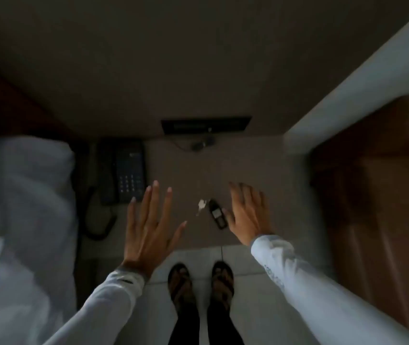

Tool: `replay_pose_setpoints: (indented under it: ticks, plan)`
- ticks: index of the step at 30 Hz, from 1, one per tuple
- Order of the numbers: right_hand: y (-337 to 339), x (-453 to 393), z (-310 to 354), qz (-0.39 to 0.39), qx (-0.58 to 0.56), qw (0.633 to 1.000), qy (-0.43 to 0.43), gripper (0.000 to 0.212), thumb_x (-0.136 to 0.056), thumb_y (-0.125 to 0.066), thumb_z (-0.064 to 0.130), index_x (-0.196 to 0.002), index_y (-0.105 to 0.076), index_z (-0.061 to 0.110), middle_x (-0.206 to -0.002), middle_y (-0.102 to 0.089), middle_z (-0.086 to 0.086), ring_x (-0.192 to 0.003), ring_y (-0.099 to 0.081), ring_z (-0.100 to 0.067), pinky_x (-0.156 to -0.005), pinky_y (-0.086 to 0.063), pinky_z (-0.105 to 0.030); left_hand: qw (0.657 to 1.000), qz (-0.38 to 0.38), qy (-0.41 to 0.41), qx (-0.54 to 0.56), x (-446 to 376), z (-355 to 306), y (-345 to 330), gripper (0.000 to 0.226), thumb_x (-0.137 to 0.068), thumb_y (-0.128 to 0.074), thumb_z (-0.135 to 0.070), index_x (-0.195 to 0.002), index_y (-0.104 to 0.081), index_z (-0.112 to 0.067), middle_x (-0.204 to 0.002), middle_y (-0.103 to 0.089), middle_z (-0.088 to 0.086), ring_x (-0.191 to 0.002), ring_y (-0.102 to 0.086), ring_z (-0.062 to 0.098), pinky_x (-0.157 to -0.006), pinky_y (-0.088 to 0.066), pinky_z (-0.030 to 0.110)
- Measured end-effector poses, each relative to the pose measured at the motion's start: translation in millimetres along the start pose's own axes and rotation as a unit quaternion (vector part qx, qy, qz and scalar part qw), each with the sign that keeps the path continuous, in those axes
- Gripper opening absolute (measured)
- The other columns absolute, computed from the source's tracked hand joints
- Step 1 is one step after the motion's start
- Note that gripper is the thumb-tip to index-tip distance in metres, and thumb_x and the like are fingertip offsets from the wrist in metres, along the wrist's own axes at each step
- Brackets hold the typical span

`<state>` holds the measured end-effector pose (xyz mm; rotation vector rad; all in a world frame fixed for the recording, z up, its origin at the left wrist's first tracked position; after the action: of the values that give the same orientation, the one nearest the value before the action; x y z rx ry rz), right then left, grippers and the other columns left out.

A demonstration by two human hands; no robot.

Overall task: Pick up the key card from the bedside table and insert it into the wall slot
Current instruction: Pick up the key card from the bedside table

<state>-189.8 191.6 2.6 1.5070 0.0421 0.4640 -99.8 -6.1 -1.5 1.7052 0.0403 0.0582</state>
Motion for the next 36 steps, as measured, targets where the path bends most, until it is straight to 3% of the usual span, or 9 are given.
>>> replay_pose_setpoints:
  ticks: [2, 6, 14, 20, 27, 30, 32, 33, 36]
  plan:
    - [-47.6, -8.8, -2.5, 0.039, -0.087, 0.995, -0.032, 0.063, -0.084, -0.058, 0.031, -0.140, -0.035, 0.017, -0.132, -0.052, -0.013, -0.117, -0.050, -0.035, -0.097, -0.045, -0.045, 0.999, 0.036, 0.016, 0.000, 1.6, 3.7, -47.1, 0.079, -0.102, -0.040, -0.060, -0.162, -0.032, -0.009, -0.170, -0.029, 0.025, -0.155, -0.034, 0.041, -0.120, -0.037, 0.066]
    - [-111.4, -29.1, -4.9, 0.072, -0.202, 0.973, -0.081, 0.050, -0.084, -0.063, 0.029, -0.130, -0.047, 0.018, -0.128, -0.052, -0.010, -0.117, -0.051, -0.032, -0.092, -0.050, -0.040, 0.998, 0.063, 0.000, 0.019, 9.6, -4.0, -125.9, 0.077, -0.103, -0.043, -0.057, -0.160, -0.035, -0.006, -0.167, -0.034, 0.026, -0.153, -0.037, 0.043, -0.119, -0.039, 0.065]
    - [-146.9, -56.0, 6.5, 0.052, -0.250, 0.963, -0.091, 0.034, -0.079, -0.065, 0.020, -0.112, -0.057, 0.021, -0.116, -0.060, -0.006, -0.105, -0.058, -0.031, -0.083, -0.052, -0.040, 0.998, 0.052, -0.027, 0.015, -12.2, 6.4, -192.5, 0.076, -0.107, -0.036, -0.056, -0.163, -0.027, -0.005, -0.170, -0.026, 0.028, -0.159, -0.025, 0.041, -0.127, -0.027, 0.063]
    - [-149.9, -60.1, 3.7, 0.054, -0.298, 0.948, -0.097, 0.023, -0.081, -0.062, 0.022, -0.104, -0.060, 0.025, -0.099, -0.072, -0.004, -0.091, -0.066, -0.032, -0.078, -0.055, -0.045, 0.999, 0.032, -0.037, -0.001, -8.3, 11.1, -198.4, 0.078, -0.107, -0.032, -0.060, -0.165, -0.019, -0.010, -0.173, -0.021, 0.023, -0.161, -0.017, 0.036, -0.131, -0.019, 0.058]
    - [-155.9, -55.3, -5.7, 0.056, -0.325, 0.936, -0.123, 0.016, -0.083, -0.062, 0.024, -0.099, -0.065, 0.024, -0.095, -0.075, -0.003, -0.090, -0.069, -0.027, -0.082, -0.056, -0.042, 0.999, 0.045, -0.025, 0.001, -10.4, 8.7, -192.1, 0.079, -0.106, -0.035, -0.059, -0.164, -0.022, -0.007, -0.172, -0.022, 0.025, -0.161, -0.019, 0.038, -0.129, -0.023, 0.060]
    - [-149.0, -53.1, -11.1, 0.053, -0.379, 0.913, -0.139, 0.009, -0.084, -0.065, 0.015, -0.090, -0.070, 0.019, -0.085, -0.075, -0.002, -0.077, -0.069, -0.009, -0.078, -0.056, -0.027, 0.998, 0.057, -0.018, 0.011, -10.0, 3.2, -175.2, 0.081, -0.105, -0.036, -0.059, -0.162, -0.027, -0.002, -0.170, -0.026, 0.028, -0.159, -0.025, 0.041, -0.128, -0.027, 0.062]
    - [-139.5, -52.7, -15.8, 0.055, -0.424, 0.891, -0.154, 0.007, -0.082, -0.067, 0.005, -0.086, -0.071, 0.009, -0.076, -0.069, -0.003, -0.058, -0.060, 0.013, -0.063, -0.046, -0.003, 0.998, 0.053, -0.017, 0.013, -8.9, -1.9, -154.1, 0.080, -0.105, -0.037, -0.057, -0.160, -0.030, 0.000, -0.168, -0.029, 0.029, -0.157, -0.028, 0.043, -0.128, -0.028, 0.062]
    - [-136.7, -51.6, -19.3, 0.063, -0.452, 0.873, -0.171, 0.005, -0.082, -0.067, 0.001, -0.085, -0.071, 0.004, -0.073, -0.067, -0.004, -0.050, -0.056, 0.015, -0.054, -0.042, 0.001, 0.998, 0.051, -0.015, 0.014, -8.5, -4.5, -143.3, 0.080, -0.104, -0.037, -0.057, -0.160, -0.031, 0.001, -0.168, -0.030, 0.029, -0.156, -0.030, 0.044, -0.127, -0.029, 0.062]
    - [-112.8, -45.5, -29.9, 0.079, -0.498, 0.840, -0.201, 0.006, -0.080, -0.070, -0.002, -0.086, -0.070, -0.003, -0.068, -0.066, -0.001, -0.052, -0.059, 0.006, -0.057, -0.047, -0.009, 0.999, 0.046, -0.009, 0.013, -12.1, -12.2, -101.4, 0.080, -0.104, -0.035, -0.057, -0.160, -0.032, 0.000, -0.167, -0.031, 0.029, -0.155, -0.032, 0.045, -0.125, -0.030, 0.062]
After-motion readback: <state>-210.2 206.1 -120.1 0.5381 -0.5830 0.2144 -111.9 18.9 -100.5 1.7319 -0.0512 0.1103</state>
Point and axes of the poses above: each hand's wrist, its own x-axis away from the middle knuckle, its own y-axis out of the back of the hand, z = x × y, the point moved 10 cm from there along -x, towards the middle knuckle
